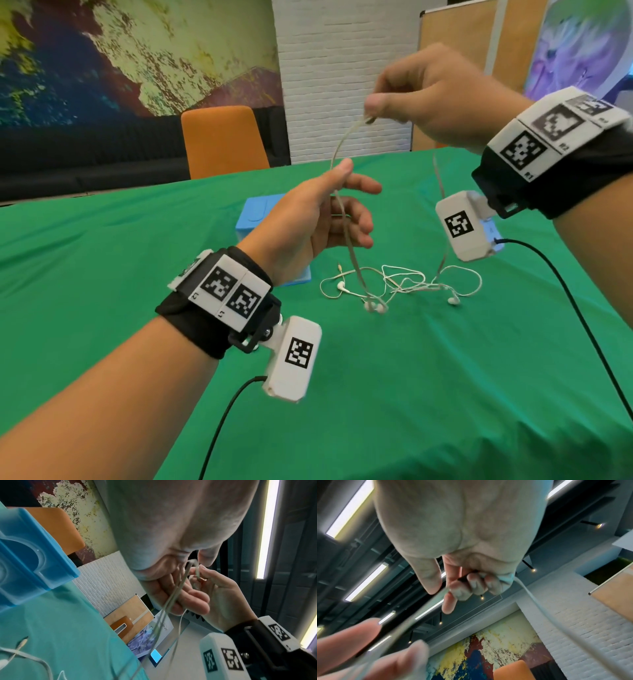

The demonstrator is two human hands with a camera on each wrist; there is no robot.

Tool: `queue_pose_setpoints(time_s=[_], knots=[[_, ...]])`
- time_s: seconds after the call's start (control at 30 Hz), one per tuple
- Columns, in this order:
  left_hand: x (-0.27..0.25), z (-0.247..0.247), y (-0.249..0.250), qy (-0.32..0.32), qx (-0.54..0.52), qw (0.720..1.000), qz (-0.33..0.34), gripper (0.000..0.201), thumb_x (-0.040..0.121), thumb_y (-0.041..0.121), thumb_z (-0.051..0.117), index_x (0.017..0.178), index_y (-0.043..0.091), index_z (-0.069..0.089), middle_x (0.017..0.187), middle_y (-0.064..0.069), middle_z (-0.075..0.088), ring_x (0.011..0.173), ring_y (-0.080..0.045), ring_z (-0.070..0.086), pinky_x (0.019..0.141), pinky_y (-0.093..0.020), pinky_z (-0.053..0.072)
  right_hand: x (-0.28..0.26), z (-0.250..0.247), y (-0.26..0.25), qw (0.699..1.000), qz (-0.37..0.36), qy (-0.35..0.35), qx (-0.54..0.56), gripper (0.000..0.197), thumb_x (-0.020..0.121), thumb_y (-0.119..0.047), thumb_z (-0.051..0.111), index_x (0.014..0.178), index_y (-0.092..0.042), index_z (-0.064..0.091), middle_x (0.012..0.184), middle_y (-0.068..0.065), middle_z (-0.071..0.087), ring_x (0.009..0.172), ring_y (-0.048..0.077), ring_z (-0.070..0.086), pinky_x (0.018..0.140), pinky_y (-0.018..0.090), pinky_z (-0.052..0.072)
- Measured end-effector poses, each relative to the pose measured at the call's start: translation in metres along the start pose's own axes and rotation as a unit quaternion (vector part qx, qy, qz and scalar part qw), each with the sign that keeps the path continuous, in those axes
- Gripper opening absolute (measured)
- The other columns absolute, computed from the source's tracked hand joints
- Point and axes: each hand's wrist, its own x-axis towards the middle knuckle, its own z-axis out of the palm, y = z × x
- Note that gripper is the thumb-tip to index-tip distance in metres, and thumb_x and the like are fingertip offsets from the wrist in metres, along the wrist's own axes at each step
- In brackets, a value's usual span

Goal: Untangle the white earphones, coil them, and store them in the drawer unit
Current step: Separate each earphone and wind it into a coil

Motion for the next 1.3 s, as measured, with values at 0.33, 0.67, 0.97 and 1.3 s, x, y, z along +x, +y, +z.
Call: queue_pose_setpoints(time_s=[0.33, 0.67, 0.97, 1.3], knots=[[0.001, -0.007, 0.001, 0.047, 0.041, 0.997, 0.049, 0.028, 0.106, 0.023, 0.046, 0.088, 0.009, 0.062, 0.064, -0.002, 0.057, 0.052, -0.014, 0.057, 0.063, -0.025, 0.056, -0.008, 0.033, -0.009, 0.971, 0.013, -0.141, 0.193, 0.023, 0.071, -0.006, 0.056, 0.092, -0.003, 0.064, 0.068, 0.013, 0.053, 0.059, 0.018, 0.043, 0.053, 0.026, 0.030], [-0.008, -0.015, -0.005, 0.023, 0.054, 0.998, 0.032, 0.026, 0.105, 0.021, 0.048, 0.083, 0.011, 0.056, 0.057, 0.003, 0.042, 0.044, -0.009, 0.042, 0.058, -0.024, 0.050, -0.021, 0.036, 0.014, 0.972, -0.005, -0.116, 0.206, 0.029, 0.080, -0.019, 0.078, 0.093, 0.005, 0.067, 0.085, 0.030, 0.061, 0.078, 0.028, 0.051, 0.076, 0.044, 0.038], [-0.018, -0.019, -0.005, 0.015, 0.048, 0.998, 0.025, 0.029, 0.108, 0.020, 0.040, 0.086, 0.009, 0.056, 0.059, 0.002, 0.040, 0.046, -0.009, 0.041, 0.057, -0.023, 0.050, -0.015, 0.032, 0.055, 0.991, 0.020, 0.109, 0.076, 0.017, 0.089, -0.022, 0.073, 0.091, -0.006, 0.069, 0.087, 0.026, 0.066, 0.071, 0.021, 0.053, 0.069, 0.040, 0.049], [-0.022, -0.020, -0.009, 0.022, 0.062, 0.998, 0.003, 0.031, 0.108, 0.026, 0.042, 0.088, 0.011, 0.060, 0.060, 0.002, 0.027, 0.048, -0.010, 0.016, 0.040, -0.019, 0.024, -0.033, 0.049, 0.033, 0.996, 0.052, -0.050, 0.046, 0.041, 0.078, 0.011, 0.062, 0.110, -0.015, 0.069, 0.113, 0.004, 0.070, 0.108, 0.014, 0.063, 0.075, 0.002, 0.042]])
